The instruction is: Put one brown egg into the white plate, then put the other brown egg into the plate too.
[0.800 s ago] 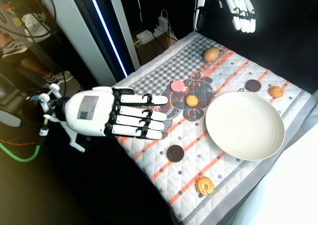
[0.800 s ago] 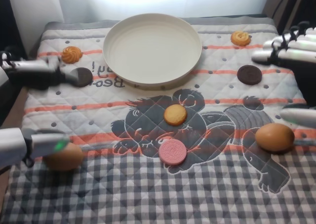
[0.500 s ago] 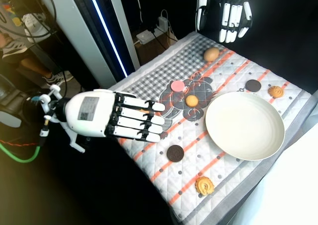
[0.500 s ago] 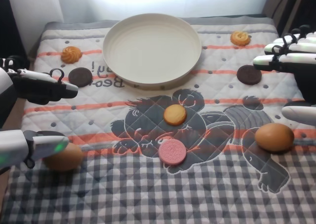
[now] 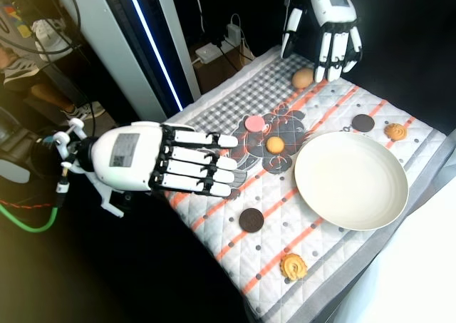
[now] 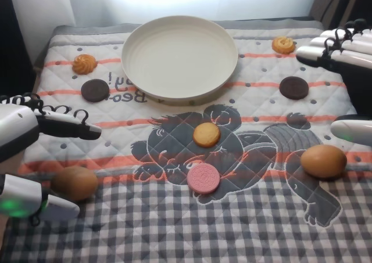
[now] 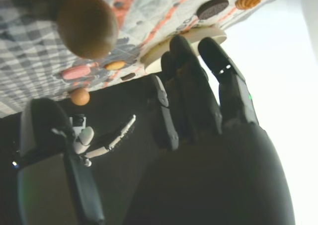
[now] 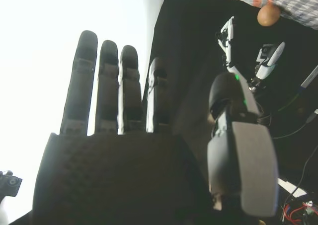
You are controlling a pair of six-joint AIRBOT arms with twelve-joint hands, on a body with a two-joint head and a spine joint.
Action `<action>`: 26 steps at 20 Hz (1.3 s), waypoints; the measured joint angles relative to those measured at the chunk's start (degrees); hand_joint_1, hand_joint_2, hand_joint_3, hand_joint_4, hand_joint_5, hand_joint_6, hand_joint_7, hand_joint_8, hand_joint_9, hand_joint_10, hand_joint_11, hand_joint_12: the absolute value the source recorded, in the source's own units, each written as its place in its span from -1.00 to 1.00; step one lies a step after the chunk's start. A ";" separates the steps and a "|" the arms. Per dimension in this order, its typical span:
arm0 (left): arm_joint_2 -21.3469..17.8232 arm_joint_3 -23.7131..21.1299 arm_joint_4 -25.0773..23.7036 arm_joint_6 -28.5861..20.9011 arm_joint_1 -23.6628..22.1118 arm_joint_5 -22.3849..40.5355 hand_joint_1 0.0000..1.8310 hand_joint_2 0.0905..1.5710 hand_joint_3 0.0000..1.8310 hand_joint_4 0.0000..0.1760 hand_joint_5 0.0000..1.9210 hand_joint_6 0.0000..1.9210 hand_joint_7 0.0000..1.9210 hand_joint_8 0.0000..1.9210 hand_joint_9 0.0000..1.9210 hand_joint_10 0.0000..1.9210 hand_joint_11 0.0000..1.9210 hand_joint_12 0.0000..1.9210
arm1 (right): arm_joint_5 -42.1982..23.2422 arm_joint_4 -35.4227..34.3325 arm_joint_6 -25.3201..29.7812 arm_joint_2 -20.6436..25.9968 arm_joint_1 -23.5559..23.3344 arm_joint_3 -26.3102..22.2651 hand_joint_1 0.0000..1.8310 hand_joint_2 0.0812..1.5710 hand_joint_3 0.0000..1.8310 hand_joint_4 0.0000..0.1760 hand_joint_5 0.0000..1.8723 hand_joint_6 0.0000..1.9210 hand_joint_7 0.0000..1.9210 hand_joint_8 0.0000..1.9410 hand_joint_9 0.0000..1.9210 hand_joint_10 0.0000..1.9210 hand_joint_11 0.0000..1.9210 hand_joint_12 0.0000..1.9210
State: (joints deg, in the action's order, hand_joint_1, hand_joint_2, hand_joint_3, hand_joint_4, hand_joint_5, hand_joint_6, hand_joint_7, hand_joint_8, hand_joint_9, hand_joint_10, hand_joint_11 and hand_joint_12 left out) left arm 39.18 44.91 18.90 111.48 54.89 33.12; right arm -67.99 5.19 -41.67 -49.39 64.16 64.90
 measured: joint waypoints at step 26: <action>5.90 5.57 1.57 1.46 -3.26 -6.60 0.19 0.35 -1.00 -0.79 0.06 -0.06 0.02 -0.91 -0.31 -0.23 -0.70 0.47 | -0.61 0.11 0.00 0.13 0.02 0.00 -0.77 0.61 -1.00 -0.33 -0.78 -1.00 -0.69 -1.00 -0.70 -1.00 -0.68 -0.99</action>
State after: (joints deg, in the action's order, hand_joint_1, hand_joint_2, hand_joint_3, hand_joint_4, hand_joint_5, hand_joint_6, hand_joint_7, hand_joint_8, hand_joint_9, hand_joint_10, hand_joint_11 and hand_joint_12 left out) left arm 45.08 50.48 20.47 112.95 51.64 26.52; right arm -68.60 5.30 -41.67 -49.25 64.18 64.90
